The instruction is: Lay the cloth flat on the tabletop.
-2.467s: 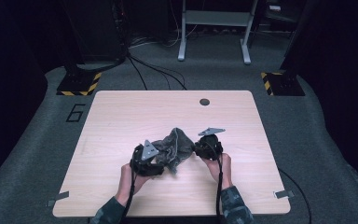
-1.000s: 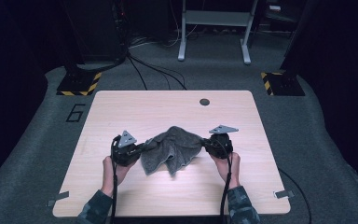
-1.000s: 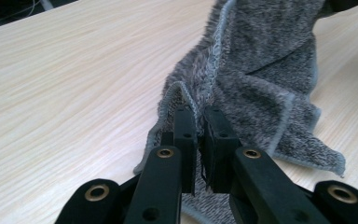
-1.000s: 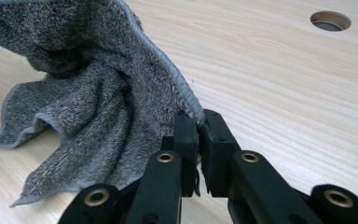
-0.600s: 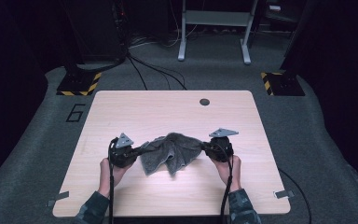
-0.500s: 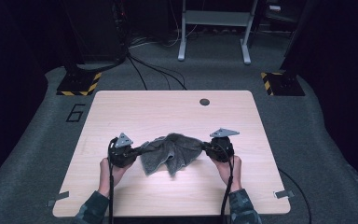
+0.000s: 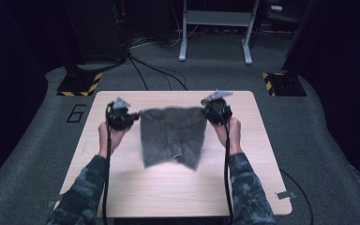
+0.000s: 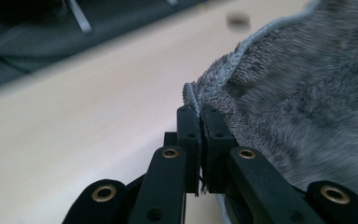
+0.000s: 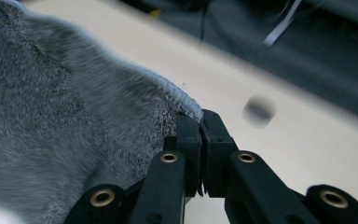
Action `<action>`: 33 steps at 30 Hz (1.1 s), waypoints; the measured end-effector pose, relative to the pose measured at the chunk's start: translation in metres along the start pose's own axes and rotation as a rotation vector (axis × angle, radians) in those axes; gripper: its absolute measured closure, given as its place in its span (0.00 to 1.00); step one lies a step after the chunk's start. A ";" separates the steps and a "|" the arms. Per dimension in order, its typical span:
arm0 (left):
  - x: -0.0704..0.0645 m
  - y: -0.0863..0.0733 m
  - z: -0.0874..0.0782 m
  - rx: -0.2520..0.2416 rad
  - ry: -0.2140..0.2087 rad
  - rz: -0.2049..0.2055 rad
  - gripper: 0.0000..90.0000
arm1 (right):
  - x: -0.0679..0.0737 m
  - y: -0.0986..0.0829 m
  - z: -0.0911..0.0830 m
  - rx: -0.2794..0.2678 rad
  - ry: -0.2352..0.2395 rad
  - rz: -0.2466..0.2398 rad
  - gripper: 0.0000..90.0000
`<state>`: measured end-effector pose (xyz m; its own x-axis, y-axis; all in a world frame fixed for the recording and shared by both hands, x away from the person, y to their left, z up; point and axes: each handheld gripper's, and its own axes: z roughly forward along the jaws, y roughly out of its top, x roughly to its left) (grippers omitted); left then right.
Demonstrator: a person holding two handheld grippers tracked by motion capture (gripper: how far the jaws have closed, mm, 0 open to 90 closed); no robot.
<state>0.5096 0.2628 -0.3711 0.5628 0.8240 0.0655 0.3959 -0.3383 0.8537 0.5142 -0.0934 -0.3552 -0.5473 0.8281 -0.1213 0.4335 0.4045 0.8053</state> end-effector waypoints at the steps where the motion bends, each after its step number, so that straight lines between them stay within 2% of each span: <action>1: -0.003 0.021 -0.022 -0.056 0.018 0.046 0.97 | 0.002 0.030 -0.023 -0.067 -0.024 -0.037 0.97; 2: -0.003 0.021 -0.022 -0.056 0.018 0.046 0.97 | 0.004 0.035 -0.032 -0.078 -0.032 -0.048 0.97; 3: -0.007 0.024 -0.032 -0.073 0.026 0.070 0.97 | 0.007 0.036 -0.042 -0.097 -0.030 -0.062 0.97; 4: -0.014 0.017 -0.045 -0.083 0.006 0.093 0.97 | 0.012 0.033 -0.050 -0.112 -0.024 -0.064 0.97; 5: -0.014 0.017 -0.045 -0.083 0.006 0.093 0.97 | 0.017 0.025 -0.055 -0.118 -0.020 -0.074 0.97; 6: -0.020 0.005 -0.047 -0.074 -0.004 0.104 0.97 | 0.017 0.025 -0.055 -0.118 -0.020 -0.074 0.97; 7: -0.024 -0.007 -0.047 -0.057 -0.017 0.107 0.97 | 0.024 0.011 -0.058 -0.109 -0.016 -0.092 0.97; 8: -0.031 -0.033 -0.043 -0.014 -0.051 0.112 0.97 | 0.035 -0.019 -0.058 -0.089 0.006 -0.109 0.97; 9: -0.031 -0.033 -0.043 -0.014 -0.051 0.112 0.97 | 0.035 -0.019 -0.058 -0.089 0.006 -0.109 0.97; 10: -0.035 -0.052 -0.039 0.027 -0.074 0.110 0.97 | 0.038 -0.032 -0.056 -0.072 0.010 -0.113 0.97; 11: -0.039 -0.068 -0.037 0.050 -0.093 0.102 0.97 | 0.043 -0.054 -0.052 -0.042 0.041 -0.115 0.96; 12: -0.043 -0.083 -0.034 0.078 -0.117 0.089 0.97 | 0.051 -0.090 -0.045 0.014 0.061 -0.099 0.96; 13: -0.047 -0.097 -0.032 0.106 -0.129 0.086 0.97 | 0.051 -0.090 -0.045 0.014 0.061 -0.099 0.96; 14: -0.052 -0.118 -0.030 0.148 -0.169 0.068 0.96 | 0.057 -0.122 -0.038 0.070 0.099 -0.073 0.95; 15: -0.052 -0.118 -0.030 0.148 -0.169 0.068 0.96 | 0.057 -0.122 -0.038 0.070 0.099 -0.073 0.95; 16: -0.056 -0.131 -0.029 0.170 -0.188 0.052 0.95 | 0.063 -0.150 -0.033 0.101 0.126 -0.015 0.92; 17: -0.058 -0.138 -0.029 0.178 -0.197 0.043 0.95 | 0.063 -0.150 -0.033 0.101 0.126 -0.015 0.92; 18: -0.062 -0.152 -0.031 0.213 -0.231 0.036 0.94 | 0.067 -0.167 -0.031 0.137 0.135 -0.003 0.84; 19: -0.062 -0.152 -0.031 0.213 -0.231 0.036 0.92 | 0.067 -0.167 -0.031 0.137 0.135 -0.003 0.84; 20: -0.064 -0.160 -0.033 0.218 -0.253 0.011 0.92 | 0.067 -0.173 -0.032 0.150 0.153 0.007 0.81; 21: -0.063 -0.164 -0.035 0.235 -0.278 -0.003 0.88 | 0.067 -0.179 -0.035 0.149 0.158 0.017 0.76; 22: -0.065 -0.170 -0.040 0.242 -0.292 -0.037 0.74 | 0.064 -0.183 -0.042 0.143 0.169 0.045 0.66; 23: -0.064 -0.172 -0.044 0.247 -0.302 -0.041 0.70 | 0.062 -0.184 -0.045 0.136 0.174 0.043 0.61; 24: -0.064 -0.172 -0.044 0.247 -0.302 -0.041 0.63 | 0.062 -0.184 -0.045 0.136 0.174 0.043 0.61; 25: -0.064 -0.175 -0.049 0.249 -0.285 -0.045 0.63 | 0.060 -0.184 -0.049 0.125 0.165 0.056 0.54; 26: -0.063 -0.175 -0.054 0.249 -0.257 -0.040 0.52 | 0.057 -0.184 -0.053 0.118 0.167 0.072 0.48; 27: -0.062 -0.175 -0.056 0.248 -0.251 -0.039 0.46 | 0.053 -0.183 -0.057 0.109 0.147 0.082 0.40; 28: -0.058 -0.174 -0.061 0.225 -0.232 -0.068 0.38 | 0.048 -0.182 -0.062 0.089 0.146 0.110 0.34; 29: -0.058 -0.174 -0.061 0.225 -0.232 -0.068 0.36 | 0.048 -0.182 -0.062 0.089 0.146 0.110 0.34; 31: -0.049 -0.167 -0.060 0.197 -0.196 -0.069 0.34 | 0.042 -0.179 -0.063 0.070 0.143 0.141 0.28; 33: -0.046 -0.160 -0.053 0.200 -0.169 -0.063 0.30 | 0.041 -0.174 -0.056 0.068 0.133 0.149 0.22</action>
<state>0.3819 0.3036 -0.4828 0.6387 0.7647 -0.0858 0.5601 -0.3856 0.7332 0.3765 -0.1515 -0.4681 -0.5609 0.8243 0.0777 0.5618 0.3100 0.7669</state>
